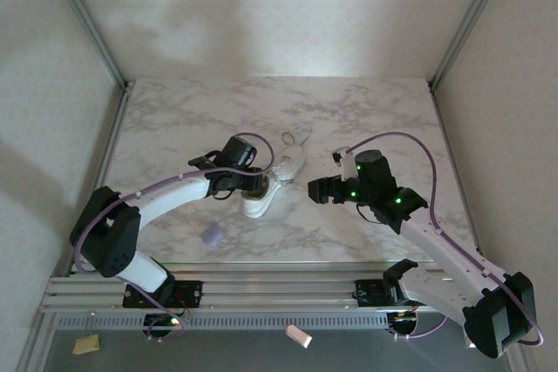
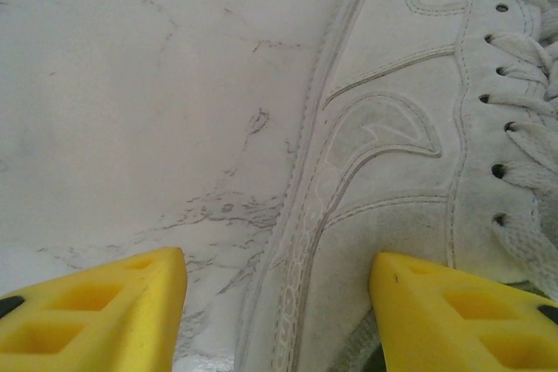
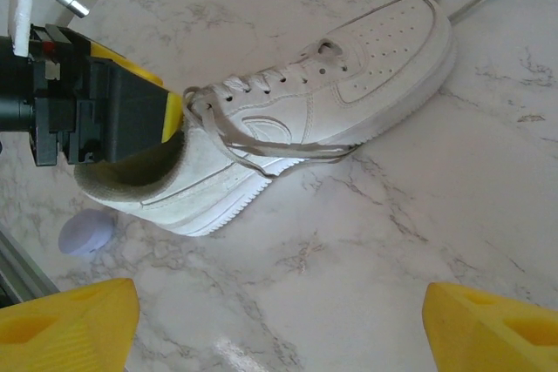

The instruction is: Tie the shoes

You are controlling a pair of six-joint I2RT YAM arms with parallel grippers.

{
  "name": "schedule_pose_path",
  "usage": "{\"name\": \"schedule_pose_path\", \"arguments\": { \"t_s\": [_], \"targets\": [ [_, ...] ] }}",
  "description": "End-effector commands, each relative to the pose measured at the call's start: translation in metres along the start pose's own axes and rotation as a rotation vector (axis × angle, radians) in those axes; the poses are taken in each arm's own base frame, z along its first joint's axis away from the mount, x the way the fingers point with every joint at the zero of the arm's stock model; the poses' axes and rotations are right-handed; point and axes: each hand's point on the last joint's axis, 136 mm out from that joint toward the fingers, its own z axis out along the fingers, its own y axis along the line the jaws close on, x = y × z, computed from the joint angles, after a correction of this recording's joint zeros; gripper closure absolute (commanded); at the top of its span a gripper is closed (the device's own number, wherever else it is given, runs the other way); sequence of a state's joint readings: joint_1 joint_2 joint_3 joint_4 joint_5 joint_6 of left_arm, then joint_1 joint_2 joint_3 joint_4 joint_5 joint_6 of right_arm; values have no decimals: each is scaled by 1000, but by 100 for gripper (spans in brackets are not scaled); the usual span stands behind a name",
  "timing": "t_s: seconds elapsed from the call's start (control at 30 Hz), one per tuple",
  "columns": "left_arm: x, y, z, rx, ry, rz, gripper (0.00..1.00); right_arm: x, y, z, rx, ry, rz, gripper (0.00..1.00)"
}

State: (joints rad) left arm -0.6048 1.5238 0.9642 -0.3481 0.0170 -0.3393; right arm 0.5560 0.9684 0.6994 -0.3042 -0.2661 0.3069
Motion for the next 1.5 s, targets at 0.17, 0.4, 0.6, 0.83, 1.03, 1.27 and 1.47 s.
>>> {"name": "schedule_pose_path", "arguments": {
  "t_s": [0.17,0.4,0.6,0.83,1.03,1.27,1.47],
  "targets": [
    [-16,-17,-33,123,-92,12,38,-3,1,-3,-10,-16,1,15],
    [4,-11,-13,100,-25,34,38,-3,1,0,-6,-9,0,15],
    [15,-9,8,63,40,62,43,-2,-1,-1,4,-5,-3,15],
    [12,-9,16,17,44,78,67,-1,-3,-2,15,-6,-11,15],
    [-26,-14,-18,-26,-79,80,100,-6,-5,-4,28,-43,-34,17],
    [-82,-32,-93,53,-247,42,100,-32,-11,-9,80,-188,-113,17],
    [-111,-36,-154,86,-353,29,100,-53,16,-14,-40,-316,-310,8]
  ]
}}
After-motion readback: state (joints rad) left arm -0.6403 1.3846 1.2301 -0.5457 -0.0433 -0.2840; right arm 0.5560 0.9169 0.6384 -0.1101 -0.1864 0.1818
